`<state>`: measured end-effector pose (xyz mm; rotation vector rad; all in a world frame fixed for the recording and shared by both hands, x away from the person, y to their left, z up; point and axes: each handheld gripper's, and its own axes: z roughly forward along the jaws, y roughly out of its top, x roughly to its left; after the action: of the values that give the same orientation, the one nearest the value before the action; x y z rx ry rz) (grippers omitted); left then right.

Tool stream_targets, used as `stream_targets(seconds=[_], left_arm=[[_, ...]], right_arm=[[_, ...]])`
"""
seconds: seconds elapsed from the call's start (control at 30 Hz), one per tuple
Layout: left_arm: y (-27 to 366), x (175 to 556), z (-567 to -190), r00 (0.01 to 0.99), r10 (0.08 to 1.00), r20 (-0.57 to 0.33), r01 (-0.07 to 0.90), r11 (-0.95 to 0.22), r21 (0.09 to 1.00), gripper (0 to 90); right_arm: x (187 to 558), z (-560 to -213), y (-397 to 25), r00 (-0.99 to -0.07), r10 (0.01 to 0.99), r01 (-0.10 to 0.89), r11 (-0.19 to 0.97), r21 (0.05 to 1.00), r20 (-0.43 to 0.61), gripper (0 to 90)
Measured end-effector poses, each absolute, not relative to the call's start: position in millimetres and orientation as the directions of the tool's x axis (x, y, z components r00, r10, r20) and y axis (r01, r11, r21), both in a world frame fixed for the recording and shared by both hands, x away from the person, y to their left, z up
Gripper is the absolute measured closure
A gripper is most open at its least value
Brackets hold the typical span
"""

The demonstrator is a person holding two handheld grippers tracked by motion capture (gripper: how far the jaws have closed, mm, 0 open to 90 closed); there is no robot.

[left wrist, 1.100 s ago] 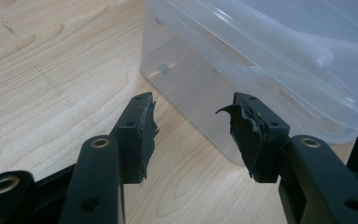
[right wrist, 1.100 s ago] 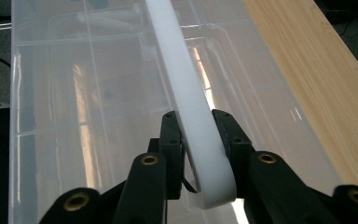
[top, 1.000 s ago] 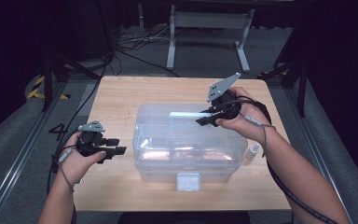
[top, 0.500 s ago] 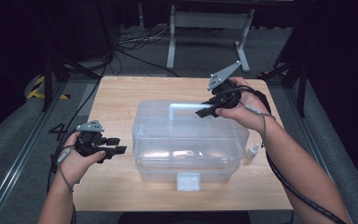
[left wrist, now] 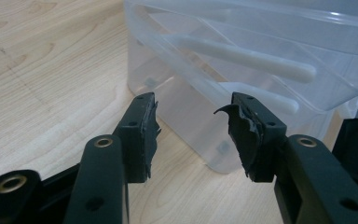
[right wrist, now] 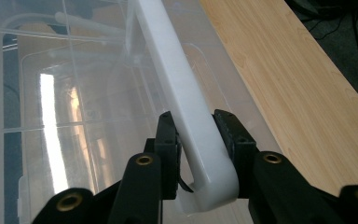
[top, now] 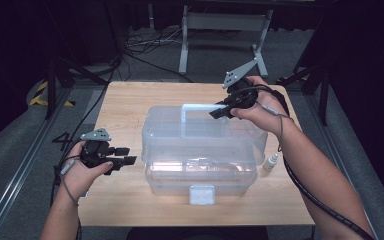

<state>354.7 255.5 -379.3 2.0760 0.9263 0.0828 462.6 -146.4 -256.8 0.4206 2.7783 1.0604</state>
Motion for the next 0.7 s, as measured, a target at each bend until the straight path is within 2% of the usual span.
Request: stream_targets(seconds=[0.37,0.5,0.7], left_arm=[[255,351,-375,0.738,0.609,-0.29,0.581,-0.355,0.733,58.5],[255,350,-372,0.753,0.586,-0.3,0.568,-0.347,0.747,64.1],[248,343,-363,0.801,0.537,-0.264,0.507,-0.375,0.776,73.5]], right_arm=[[474,-255,-147,-0.946,0.323,0.229,0.699,0.677,-0.013,71.5],[478,-254,-148,-0.946,0.325,0.234,0.694,0.681,-0.006,71.3],[483,-254,-148,-0.942,0.336,0.247,0.686,0.685,0.003,70.9]])
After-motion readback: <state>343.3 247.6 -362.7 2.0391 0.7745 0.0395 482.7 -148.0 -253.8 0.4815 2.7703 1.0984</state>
